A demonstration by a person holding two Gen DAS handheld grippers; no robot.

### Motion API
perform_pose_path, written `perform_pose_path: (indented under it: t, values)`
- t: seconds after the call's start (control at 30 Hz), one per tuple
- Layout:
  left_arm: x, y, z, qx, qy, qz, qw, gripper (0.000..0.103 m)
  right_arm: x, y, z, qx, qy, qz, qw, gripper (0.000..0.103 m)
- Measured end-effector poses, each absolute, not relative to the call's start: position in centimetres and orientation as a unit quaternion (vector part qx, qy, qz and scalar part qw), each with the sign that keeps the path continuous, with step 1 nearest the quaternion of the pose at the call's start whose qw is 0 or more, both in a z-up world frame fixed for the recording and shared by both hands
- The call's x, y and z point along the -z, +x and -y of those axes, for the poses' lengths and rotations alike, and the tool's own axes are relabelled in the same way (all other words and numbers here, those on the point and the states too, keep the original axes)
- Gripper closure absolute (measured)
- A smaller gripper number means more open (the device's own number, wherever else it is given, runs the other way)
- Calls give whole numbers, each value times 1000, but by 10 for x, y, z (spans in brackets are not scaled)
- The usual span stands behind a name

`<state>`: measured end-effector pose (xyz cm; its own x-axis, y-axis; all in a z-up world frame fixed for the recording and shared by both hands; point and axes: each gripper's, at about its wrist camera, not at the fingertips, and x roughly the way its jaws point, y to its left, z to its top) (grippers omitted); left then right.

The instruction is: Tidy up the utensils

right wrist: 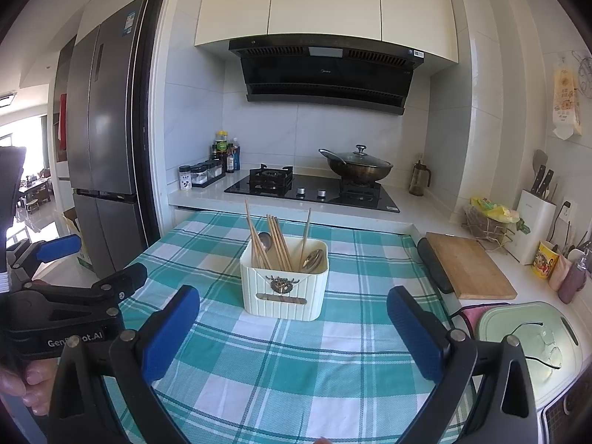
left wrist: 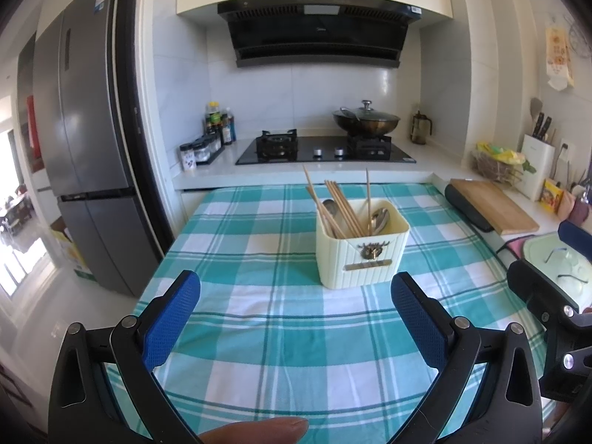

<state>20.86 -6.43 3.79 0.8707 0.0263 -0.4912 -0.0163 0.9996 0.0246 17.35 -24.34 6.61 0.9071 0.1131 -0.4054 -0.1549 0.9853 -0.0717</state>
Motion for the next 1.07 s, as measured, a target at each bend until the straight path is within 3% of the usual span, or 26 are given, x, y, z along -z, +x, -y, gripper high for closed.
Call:
perform_pose_path:
  t: [1.07]
  values:
    - [-29,201,73,-21,18,-250,968,0,-62,174,243,-67,-52,-209,974,0]
